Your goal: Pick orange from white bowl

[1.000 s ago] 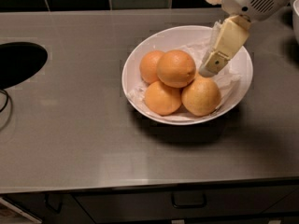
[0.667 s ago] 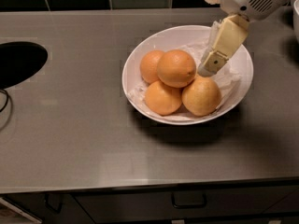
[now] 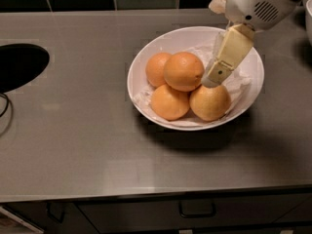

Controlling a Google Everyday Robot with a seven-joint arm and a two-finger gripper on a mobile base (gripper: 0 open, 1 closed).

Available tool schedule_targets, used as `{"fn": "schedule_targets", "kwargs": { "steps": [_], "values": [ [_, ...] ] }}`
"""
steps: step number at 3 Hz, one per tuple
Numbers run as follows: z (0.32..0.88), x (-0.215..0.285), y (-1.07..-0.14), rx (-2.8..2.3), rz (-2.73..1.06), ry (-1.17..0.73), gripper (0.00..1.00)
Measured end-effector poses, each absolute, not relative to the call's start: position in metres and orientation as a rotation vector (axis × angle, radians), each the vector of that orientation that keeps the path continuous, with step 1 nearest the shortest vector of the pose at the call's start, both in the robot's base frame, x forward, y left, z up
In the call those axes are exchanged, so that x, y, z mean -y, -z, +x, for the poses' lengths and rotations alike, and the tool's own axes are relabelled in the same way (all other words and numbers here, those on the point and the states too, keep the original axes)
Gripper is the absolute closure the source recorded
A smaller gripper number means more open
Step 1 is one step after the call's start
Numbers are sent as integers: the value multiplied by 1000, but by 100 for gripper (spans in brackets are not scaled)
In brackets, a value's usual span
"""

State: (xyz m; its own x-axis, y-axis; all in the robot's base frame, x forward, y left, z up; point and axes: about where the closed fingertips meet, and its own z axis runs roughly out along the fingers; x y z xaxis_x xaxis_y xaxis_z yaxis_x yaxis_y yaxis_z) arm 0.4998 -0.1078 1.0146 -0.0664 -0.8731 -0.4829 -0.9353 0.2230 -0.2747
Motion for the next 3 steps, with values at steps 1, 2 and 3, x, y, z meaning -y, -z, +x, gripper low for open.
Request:
{"fn": "schedule_targets", "kwargs": {
  "steps": [1,2,3],
  "values": [
    [490,102,-1004,-1972,-1651,-187,3],
    [490,92,-992,-1967,-1661,-239,5],
    [495,80,-983,-1950,-1684,-275,5]
  ]
}}
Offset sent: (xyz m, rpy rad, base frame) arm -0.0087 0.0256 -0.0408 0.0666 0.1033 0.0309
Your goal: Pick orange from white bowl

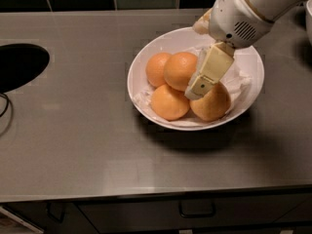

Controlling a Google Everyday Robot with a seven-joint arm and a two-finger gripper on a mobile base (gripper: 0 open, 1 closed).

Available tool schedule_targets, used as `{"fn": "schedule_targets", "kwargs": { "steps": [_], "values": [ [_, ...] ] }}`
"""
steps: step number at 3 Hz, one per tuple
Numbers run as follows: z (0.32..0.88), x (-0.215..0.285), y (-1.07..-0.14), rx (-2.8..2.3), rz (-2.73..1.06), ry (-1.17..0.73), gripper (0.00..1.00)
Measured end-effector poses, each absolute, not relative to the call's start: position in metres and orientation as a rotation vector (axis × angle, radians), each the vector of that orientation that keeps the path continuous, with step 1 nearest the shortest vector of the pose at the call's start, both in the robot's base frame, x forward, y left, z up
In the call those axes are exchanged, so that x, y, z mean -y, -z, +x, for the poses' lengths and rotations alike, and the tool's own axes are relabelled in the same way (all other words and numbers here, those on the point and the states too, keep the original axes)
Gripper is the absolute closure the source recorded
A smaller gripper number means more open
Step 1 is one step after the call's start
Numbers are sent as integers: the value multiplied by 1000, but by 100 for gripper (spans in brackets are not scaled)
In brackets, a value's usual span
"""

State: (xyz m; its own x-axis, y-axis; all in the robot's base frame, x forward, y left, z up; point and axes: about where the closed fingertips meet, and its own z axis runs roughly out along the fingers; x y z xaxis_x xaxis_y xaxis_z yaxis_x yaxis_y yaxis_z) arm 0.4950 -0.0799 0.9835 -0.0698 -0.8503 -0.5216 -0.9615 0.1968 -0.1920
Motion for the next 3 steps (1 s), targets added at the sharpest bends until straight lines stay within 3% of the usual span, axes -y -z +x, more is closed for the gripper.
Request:
{"fn": "schedule_targets", "kwargs": {
  "steps": [3],
  "values": [
    [500,68,-962,-1977,-1698,-296,15]
  ]
}}
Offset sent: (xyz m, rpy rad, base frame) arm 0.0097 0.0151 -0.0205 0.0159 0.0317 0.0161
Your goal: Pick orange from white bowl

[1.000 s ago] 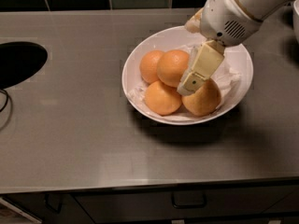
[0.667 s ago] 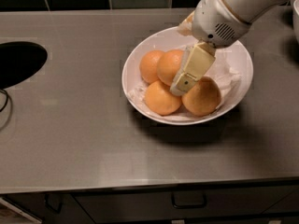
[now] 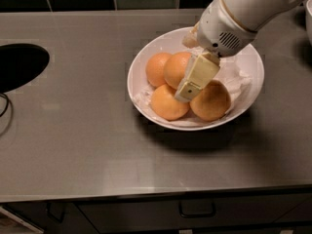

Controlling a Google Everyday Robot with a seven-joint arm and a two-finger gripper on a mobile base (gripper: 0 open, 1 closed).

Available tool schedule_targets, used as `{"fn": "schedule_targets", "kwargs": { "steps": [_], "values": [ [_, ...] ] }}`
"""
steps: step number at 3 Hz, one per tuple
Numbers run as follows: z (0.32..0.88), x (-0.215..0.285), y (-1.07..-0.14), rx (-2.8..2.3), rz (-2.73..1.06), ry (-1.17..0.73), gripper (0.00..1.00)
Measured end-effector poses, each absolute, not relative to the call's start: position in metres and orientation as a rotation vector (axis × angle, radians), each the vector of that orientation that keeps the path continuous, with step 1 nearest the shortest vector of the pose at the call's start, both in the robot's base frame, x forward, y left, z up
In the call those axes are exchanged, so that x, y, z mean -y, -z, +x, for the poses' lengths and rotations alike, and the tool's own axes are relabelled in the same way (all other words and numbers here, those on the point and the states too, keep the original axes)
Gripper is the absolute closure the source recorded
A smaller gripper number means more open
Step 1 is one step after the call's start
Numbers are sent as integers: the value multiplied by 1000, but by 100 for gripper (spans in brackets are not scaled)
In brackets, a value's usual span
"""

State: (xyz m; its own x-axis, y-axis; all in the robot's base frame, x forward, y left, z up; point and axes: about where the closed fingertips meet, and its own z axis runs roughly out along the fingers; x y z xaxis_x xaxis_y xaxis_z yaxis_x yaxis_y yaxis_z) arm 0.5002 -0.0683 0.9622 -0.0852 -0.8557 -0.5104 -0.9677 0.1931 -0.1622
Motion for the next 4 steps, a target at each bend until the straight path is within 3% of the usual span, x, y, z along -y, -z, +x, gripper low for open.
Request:
{"fn": "schedule_targets", "kwargs": {
  "steps": [4],
  "values": [
    [503,73,-950,-2025,-1636,-219,16]
  ]
}}
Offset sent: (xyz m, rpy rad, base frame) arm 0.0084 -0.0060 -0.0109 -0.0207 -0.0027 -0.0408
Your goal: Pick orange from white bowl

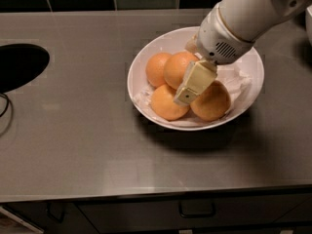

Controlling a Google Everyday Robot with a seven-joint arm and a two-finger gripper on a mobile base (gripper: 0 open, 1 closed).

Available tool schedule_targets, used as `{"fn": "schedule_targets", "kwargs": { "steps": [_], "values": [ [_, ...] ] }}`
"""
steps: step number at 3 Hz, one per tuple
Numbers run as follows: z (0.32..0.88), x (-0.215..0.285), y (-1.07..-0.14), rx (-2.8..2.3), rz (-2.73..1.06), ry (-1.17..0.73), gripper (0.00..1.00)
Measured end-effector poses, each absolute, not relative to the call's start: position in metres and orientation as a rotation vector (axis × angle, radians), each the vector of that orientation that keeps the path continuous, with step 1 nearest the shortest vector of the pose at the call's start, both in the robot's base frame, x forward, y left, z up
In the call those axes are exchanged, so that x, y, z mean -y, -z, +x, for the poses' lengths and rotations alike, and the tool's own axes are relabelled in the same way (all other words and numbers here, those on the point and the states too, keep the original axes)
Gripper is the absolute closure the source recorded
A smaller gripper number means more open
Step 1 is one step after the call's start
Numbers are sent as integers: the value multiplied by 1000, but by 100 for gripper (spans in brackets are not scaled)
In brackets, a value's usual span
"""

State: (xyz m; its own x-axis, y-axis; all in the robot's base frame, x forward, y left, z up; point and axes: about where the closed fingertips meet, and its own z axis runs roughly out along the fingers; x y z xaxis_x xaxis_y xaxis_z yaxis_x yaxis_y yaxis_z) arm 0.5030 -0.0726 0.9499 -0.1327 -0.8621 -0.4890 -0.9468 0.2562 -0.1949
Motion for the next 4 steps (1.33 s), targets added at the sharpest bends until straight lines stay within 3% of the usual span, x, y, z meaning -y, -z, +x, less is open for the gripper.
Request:
{"fn": "schedule_targets", "kwargs": {
  "steps": [4],
  "values": [
    [516,71,-942,-2031,-1576,-144,17]
  ]
}}
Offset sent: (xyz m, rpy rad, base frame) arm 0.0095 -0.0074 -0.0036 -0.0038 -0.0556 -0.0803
